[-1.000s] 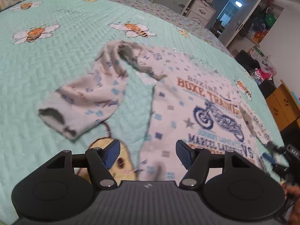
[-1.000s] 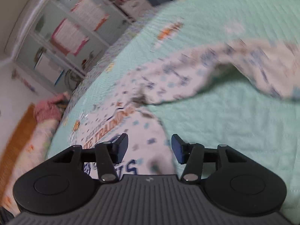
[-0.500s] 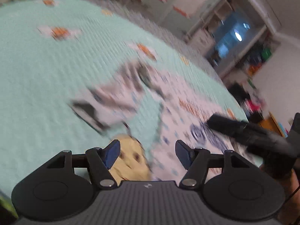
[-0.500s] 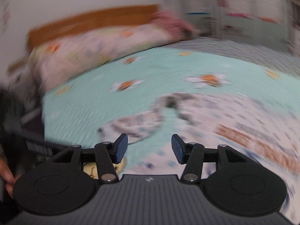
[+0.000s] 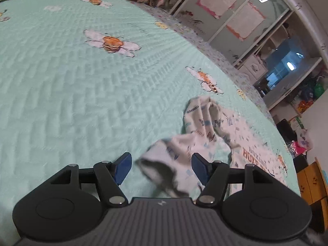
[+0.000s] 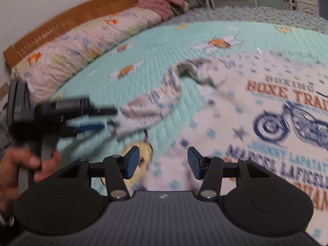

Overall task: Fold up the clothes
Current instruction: 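Grasp the sleeve cuff with the left gripper and lift it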

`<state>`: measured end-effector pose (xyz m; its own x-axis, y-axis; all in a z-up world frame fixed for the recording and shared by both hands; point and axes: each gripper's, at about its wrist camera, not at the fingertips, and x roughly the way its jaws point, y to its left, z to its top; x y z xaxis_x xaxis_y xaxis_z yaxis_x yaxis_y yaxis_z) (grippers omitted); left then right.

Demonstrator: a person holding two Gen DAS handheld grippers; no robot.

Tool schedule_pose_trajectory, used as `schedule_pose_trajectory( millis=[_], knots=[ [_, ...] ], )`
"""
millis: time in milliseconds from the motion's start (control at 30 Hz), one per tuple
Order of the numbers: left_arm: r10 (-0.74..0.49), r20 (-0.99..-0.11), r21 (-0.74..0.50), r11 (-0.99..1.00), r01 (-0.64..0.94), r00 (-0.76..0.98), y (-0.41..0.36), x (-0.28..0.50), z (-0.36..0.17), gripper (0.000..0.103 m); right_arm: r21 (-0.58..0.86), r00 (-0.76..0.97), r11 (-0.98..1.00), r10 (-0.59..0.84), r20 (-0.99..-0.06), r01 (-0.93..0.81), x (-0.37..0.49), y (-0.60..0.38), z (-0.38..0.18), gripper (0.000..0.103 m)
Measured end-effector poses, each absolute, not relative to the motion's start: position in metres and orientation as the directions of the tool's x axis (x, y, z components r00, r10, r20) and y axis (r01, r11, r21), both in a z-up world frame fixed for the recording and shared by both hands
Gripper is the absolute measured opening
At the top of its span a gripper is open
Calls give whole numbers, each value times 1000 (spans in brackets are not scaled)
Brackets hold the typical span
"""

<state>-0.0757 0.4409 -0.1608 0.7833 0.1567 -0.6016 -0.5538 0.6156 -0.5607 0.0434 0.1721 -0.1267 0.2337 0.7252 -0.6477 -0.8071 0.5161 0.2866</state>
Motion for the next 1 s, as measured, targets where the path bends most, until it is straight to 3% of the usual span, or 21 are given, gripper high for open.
schedule_pose_trajectory(
  millis=[133, 167, 200, 267, 467, 733, 1000],
  knots=[
    [137, -569, -621, 575, -533, 811, 449, -82, -167, 62, 291, 245, 539, 715, -655, -790, 42, 159, -130, 55],
    [132, -573, -614, 585, -530, 809, 448, -82, -168, 51, 301, 247, 545, 716, -653, -782, 44, 157, -131, 55],
    [126, -579, -603, 598, -528, 805, 447, -81, -169, 31, 312, 249, 552, 716, -652, -773, 45, 155, -132, 56],
    [91, -597, -594, 617, -516, 797, 446, -76, -173, 11, 326, 250, 564, 714, -654, -759, 48, 154, -135, 56],
    [97, -570, -547, 696, -465, 816, 461, -68, -155, 7, 331, 260, 579, 709, -656, -745, 54, 153, -138, 56],
    [241, -524, -462, 725, -510, 817, 571, -69, -82, 7, 436, 226, 580, 742, -631, -688, 70, 153, -155, 57],
    [212, -641, -366, 760, -537, 738, 631, -29, -104, 7, 536, 200, 546, 797, -571, -644, 83, 144, -169, 58]
  ],
)
